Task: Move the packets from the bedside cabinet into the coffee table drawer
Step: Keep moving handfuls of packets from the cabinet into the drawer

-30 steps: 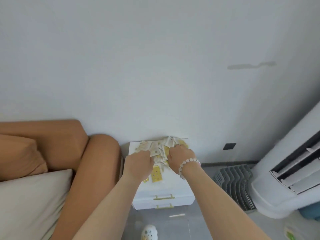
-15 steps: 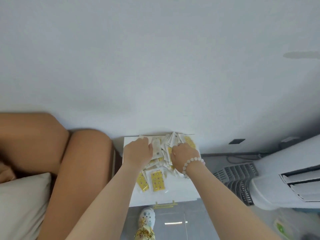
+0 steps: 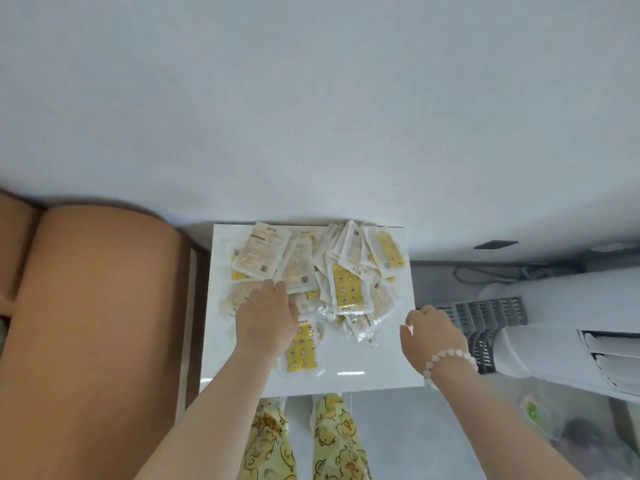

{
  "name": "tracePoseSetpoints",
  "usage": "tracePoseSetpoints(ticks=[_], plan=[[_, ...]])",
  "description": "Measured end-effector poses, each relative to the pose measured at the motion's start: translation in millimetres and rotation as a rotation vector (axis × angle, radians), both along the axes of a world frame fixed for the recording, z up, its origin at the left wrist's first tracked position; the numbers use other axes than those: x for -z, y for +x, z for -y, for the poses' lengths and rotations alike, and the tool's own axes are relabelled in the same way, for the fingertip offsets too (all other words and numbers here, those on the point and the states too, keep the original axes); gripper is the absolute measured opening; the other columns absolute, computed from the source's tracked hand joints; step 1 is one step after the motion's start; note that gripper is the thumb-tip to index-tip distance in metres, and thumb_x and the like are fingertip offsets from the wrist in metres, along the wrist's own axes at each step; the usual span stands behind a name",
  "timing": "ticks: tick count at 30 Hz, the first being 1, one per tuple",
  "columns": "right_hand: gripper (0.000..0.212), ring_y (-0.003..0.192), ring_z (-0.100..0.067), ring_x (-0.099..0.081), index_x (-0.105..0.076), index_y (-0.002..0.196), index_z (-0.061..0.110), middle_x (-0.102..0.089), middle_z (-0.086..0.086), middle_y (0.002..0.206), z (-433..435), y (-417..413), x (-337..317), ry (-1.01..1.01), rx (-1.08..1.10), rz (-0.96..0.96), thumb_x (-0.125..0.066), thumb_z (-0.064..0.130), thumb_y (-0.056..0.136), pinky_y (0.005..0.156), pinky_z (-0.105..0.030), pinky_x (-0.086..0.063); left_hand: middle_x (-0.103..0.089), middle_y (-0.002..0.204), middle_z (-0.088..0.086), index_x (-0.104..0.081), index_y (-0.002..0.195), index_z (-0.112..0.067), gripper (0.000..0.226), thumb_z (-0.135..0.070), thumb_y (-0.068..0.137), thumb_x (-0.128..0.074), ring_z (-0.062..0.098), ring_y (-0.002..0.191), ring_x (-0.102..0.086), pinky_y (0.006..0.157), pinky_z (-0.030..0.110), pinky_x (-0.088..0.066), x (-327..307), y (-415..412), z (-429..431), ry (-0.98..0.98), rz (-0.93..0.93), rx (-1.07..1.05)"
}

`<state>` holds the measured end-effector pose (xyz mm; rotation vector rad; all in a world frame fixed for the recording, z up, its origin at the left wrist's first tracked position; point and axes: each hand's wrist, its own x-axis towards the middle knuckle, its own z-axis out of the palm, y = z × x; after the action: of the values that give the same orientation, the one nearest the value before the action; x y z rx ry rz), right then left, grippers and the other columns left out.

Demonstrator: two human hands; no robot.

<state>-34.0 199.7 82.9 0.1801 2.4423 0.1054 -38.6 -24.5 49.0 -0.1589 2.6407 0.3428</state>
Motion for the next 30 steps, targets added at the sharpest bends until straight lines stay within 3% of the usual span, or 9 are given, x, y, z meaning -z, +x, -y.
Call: tracePoseSetpoints(ticks=[6, 9, 13, 16, 20, 25, 28, 30], plan=[[0.057, 0.132, -0.027, -0.031, -0.035, 0.139, 0.014, -0.036, -0.013, 0.140, 2, -70, 74, -0.115, 0.244, -0.142, -0.046, 0.045, 0.093, 0.097, -0.041, -0.040, -0.049, 0.116, 0.006, -0.045, 0.125, -0.009, 0.037, -0.033, 0.097, -0.038, 0.022, 0.100, -0.052, 0.066, 0.030, -0.044, 61, -11, 22, -0.136, -0.010, -0.164], [0.084, 0.140, -0.032, -0.019, -0.021, 0.148, 0.018, -0.024, -0.016, 0.150, 14, -107, 112, -0.228, 0.419, -0.155, -0.050, 0.063, 0.083, 0.108, -0.047, -0.028, -0.044, 0.130, 0.011, -0.039, 0.133, -0.006, 0.051, -0.039, 0.095, -0.043, 0.027, 0.116, -0.045, 0.085, 0.036, -0.044, 86, -34, 9, -0.110, -0.018, -0.318], [0.109, 0.145, -0.035, 0.001, -0.007, 0.151, 0.024, -0.001, -0.015, 0.158, 18, -133, 151, -0.232, 0.497, -0.084, -0.048, 0.081, 0.068, 0.114, -0.052, -0.014, -0.018, 0.155, 0.012, -0.022, 0.146, -0.005, 0.079, -0.056, 0.090, -0.046, 0.030, 0.144, -0.014, 0.113, 0.041, -0.022, 117, -59, -7, -0.050, -0.047, -0.340], [0.114, 0.143, -0.038, -0.010, -0.004, 0.151, 0.024, -0.010, -0.016, 0.156, 14, -136, 164, -0.251, 0.533, -0.051, -0.044, 0.086, 0.065, 0.114, -0.053, -0.021, -0.002, 0.159, 0.012, -0.009, 0.150, -0.006, 0.098, -0.067, 0.083, -0.047, 0.031, 0.147, 0.002, 0.118, 0.044, -0.009, 132, -77, -4, -0.046, 0.007, -0.368], [0.104, 0.138, -0.036, -0.024, -0.016, 0.150, 0.025, -0.028, -0.014, 0.150, 8, -137, 162, -0.253, 0.521, -0.103, -0.039, 0.085, 0.068, 0.107, -0.050, -0.027, 0.003, 0.159, 0.012, -0.003, 0.151, -0.008, 0.108, -0.076, 0.077, -0.042, 0.032, 0.147, 0.004, 0.119, 0.044, -0.008, 148, -84, 3, -0.007, 0.100, -0.438], [0.097, 0.136, -0.036, -0.030, -0.021, 0.148, 0.024, -0.035, -0.015, 0.147, 1, -137, 161, -0.251, 0.461, -0.112, -0.034, 0.084, 0.073, 0.106, -0.048, -0.031, -0.010, 0.157, 0.013, -0.011, 0.150, -0.008, 0.093, -0.068, 0.084, -0.039, 0.033, 0.145, -0.010, 0.114, 0.044, -0.023, 145, -86, 4, -0.004, 0.089, -0.469], [0.094, 0.126, -0.036, -0.044, -0.025, 0.146, 0.025, -0.047, -0.014, 0.137, -2, -140, 160, -0.192, 0.385, -0.112, -0.028, 0.084, 0.074, 0.095, -0.045, -0.041, -0.026, 0.148, 0.017, -0.021, 0.144, -0.003, 0.085, -0.062, 0.088, -0.043, 0.038, 0.133, -0.032, 0.097, 0.042, -0.043, 141, -93, 6, -0.072, 0.091, -0.413], [0.088, 0.119, -0.036, -0.051, -0.029, 0.145, 0.024, -0.053, -0.014, 0.130, -5, -142, 157, -0.172, 0.338, -0.114, -0.027, 0.081, 0.078, 0.088, -0.042, -0.043, -0.030, 0.142, 0.019, -0.022, 0.142, -0.001, 0.077, -0.055, 0.092, -0.043, 0.039, 0.124, -0.040, 0.085, 0.039, -0.047, 139, -96, 5, -0.117, 0.115, -0.339]])
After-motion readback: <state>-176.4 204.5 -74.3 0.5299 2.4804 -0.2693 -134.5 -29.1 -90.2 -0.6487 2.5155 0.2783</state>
